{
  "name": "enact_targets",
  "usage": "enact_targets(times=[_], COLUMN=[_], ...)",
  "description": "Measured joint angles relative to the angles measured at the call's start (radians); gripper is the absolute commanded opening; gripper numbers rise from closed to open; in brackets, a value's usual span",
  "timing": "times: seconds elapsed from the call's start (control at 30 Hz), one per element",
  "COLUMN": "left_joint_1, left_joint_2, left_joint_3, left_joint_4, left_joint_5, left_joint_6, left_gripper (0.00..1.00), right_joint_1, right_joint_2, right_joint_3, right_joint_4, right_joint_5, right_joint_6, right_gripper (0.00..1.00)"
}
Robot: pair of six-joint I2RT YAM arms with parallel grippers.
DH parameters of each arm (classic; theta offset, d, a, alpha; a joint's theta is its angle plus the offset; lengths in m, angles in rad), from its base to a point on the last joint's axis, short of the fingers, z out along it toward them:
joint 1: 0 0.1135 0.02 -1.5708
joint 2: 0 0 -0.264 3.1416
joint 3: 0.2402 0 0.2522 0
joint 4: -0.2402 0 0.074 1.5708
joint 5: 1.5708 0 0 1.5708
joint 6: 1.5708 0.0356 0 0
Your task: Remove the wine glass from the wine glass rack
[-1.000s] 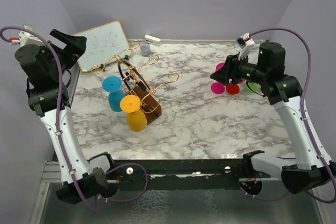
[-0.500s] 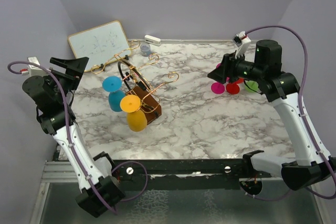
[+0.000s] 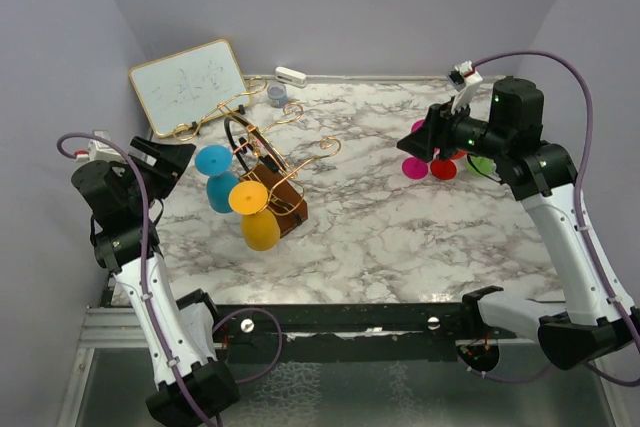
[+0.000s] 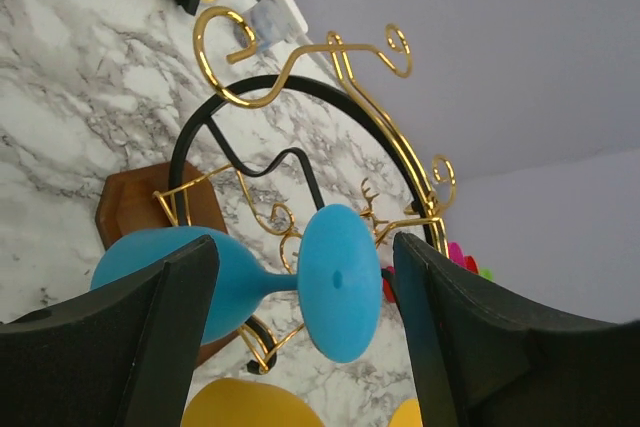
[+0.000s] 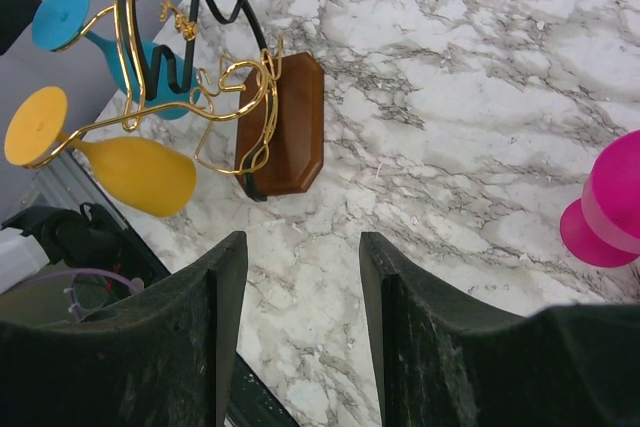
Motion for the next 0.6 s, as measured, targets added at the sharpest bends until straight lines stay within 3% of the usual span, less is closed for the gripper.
enact_targets(times=[0.1,0.6], left_joint_1=[-0.001,-0.026], left_joint_2=[-0.008,-0.031], left_joint_3=[-0.024,-0.107], left_joint_4=[-0.011,0.039], left_joint_5=[-0.004,0.035], left_joint_6=[0.003,-0.03], left_gripper=[0.63,0.51], right_joint_1=[0.0,0.001], right_joint_2=[-0.009,-0.013], right_joint_3=[0.0,-0.003], right_joint_4=[0.0,0.001], right_joint_5=[0.003,0.013], right_joint_6=[0.0,0.0], right_gripper=[0.49,0.49])
